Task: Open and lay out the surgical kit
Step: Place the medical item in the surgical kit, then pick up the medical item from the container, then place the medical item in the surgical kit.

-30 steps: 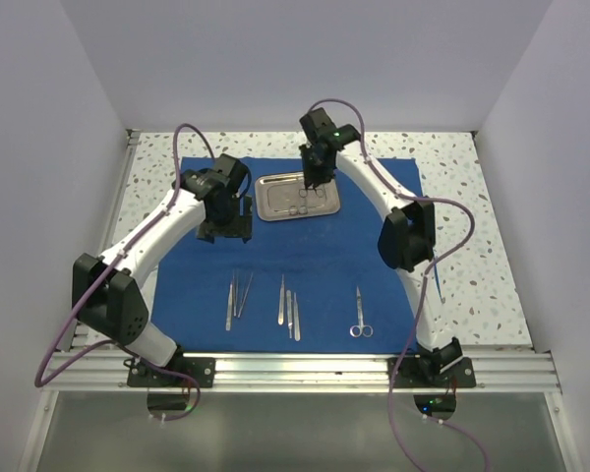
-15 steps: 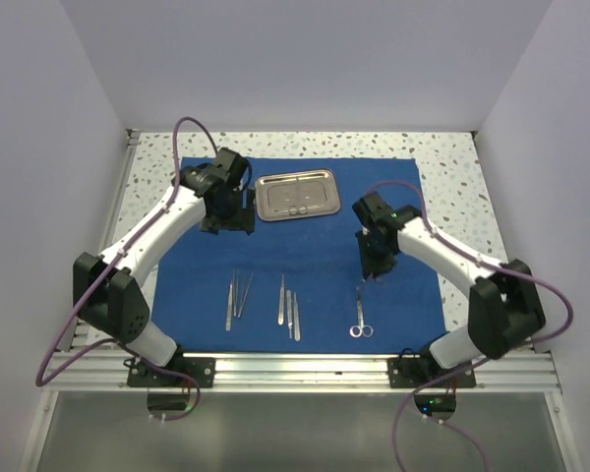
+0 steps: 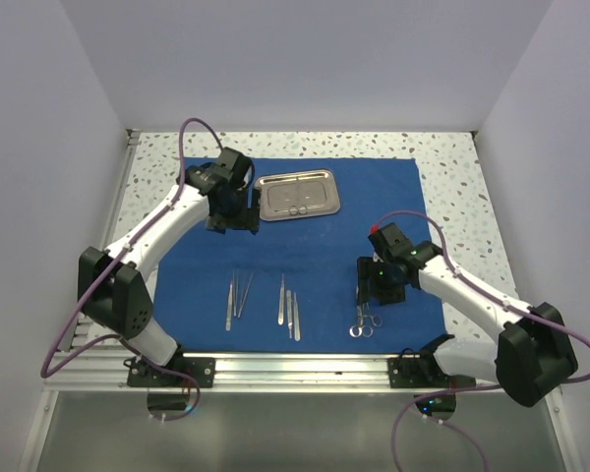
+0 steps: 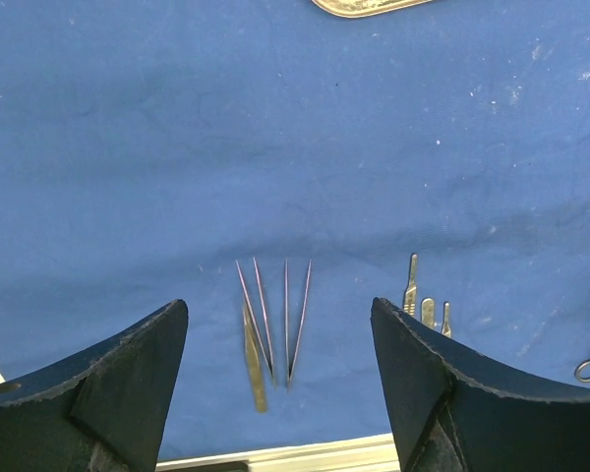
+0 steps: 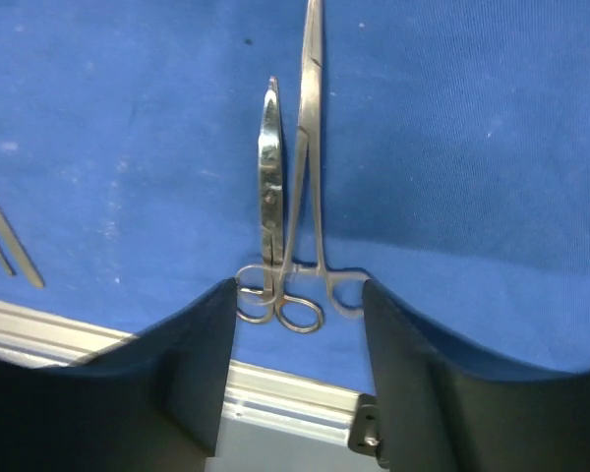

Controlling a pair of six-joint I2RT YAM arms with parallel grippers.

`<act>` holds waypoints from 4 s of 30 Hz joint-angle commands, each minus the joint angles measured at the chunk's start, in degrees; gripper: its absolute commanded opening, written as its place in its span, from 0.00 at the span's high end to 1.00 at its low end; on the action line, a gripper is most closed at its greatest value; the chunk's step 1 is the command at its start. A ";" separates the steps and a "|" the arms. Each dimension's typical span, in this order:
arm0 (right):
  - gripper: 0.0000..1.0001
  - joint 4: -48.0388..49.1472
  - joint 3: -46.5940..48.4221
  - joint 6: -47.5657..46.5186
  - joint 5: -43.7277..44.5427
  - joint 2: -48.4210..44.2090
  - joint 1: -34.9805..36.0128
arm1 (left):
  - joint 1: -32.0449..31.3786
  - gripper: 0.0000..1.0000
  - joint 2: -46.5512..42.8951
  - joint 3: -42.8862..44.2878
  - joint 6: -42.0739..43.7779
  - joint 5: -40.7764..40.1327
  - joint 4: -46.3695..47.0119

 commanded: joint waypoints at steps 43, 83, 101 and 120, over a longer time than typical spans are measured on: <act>0.48 -9.94 106.88 -2.79 15.20 86.77 1.18 | 1.79 0.21 -4.23 -3.34 2.91 -4.87 -2.36; 0.70 -20.41 70.85 1.86 11.35 69.63 6.54 | 2.93 0.21 -9.94 -8.96 1.85 -2.76 0.37; 1.00 -21.19 81.08 0.55 10.82 72.10 6.55 | 2.93 0.21 -9.94 -8.79 2.29 -3.38 -0.07; 1.00 -27.97 54.72 1.95 13.55 35.30 5.40 | 2.93 0.21 -8.62 -6.59 2.55 -3.46 3.09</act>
